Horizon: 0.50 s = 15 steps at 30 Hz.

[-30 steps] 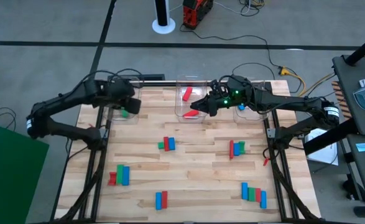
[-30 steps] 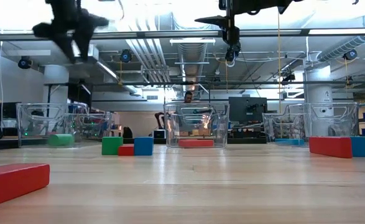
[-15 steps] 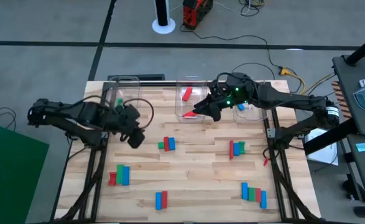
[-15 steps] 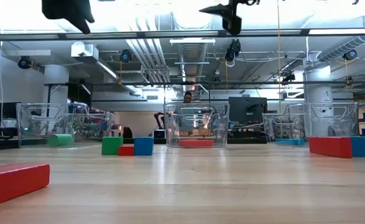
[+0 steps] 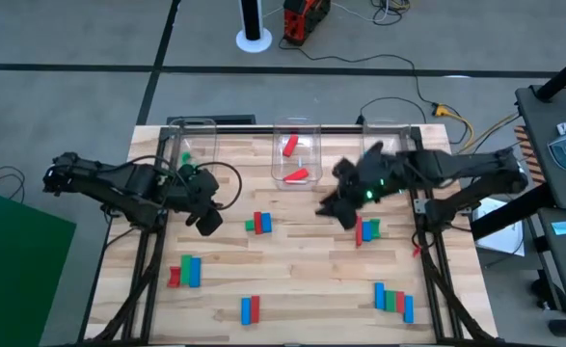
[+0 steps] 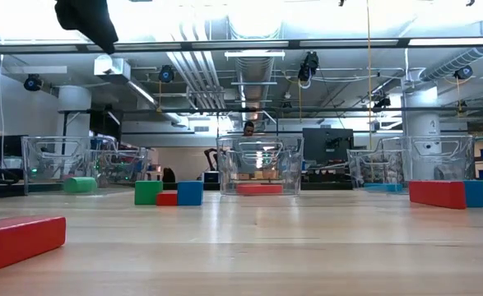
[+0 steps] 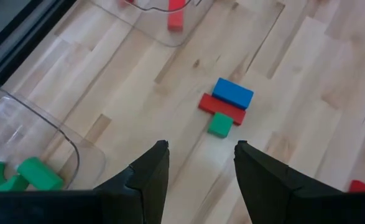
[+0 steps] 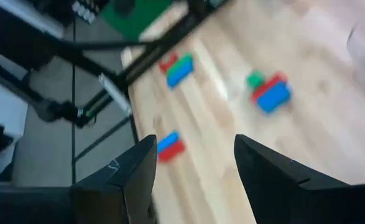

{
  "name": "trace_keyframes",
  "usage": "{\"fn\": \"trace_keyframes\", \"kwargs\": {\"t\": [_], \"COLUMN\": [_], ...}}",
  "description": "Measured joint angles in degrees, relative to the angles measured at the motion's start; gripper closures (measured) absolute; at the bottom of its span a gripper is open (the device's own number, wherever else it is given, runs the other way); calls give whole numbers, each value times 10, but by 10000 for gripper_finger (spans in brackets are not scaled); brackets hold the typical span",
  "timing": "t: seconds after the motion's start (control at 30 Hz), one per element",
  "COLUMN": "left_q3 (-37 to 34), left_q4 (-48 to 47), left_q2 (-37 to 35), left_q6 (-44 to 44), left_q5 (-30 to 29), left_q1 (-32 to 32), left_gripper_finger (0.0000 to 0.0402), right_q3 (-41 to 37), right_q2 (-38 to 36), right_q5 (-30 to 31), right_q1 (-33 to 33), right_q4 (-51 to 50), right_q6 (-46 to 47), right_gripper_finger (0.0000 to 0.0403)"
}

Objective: Sort blocks
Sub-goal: Put the blue wooden block into the right transparent bin

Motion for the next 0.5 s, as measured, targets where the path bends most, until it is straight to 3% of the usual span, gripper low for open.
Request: {"fn": "trace_keyframes", "kwargs": {"t": [0.2,0.5], "left_q3": [3,2], "left_q4": [1,1], "left_q2": [0,0], "left_q6": [21,31], "left_q5": [0,-19], "left_q1": [0,0], "left_gripper_finger": [241,241], "right_q3": [-1,-1], "right_q2": [16,61], "right_q5": [4,-10], "right_q1": [98,199], "right_q4": [-84,-215], "right_q6": [79,395], "right_gripper_finger": [197,197]}}
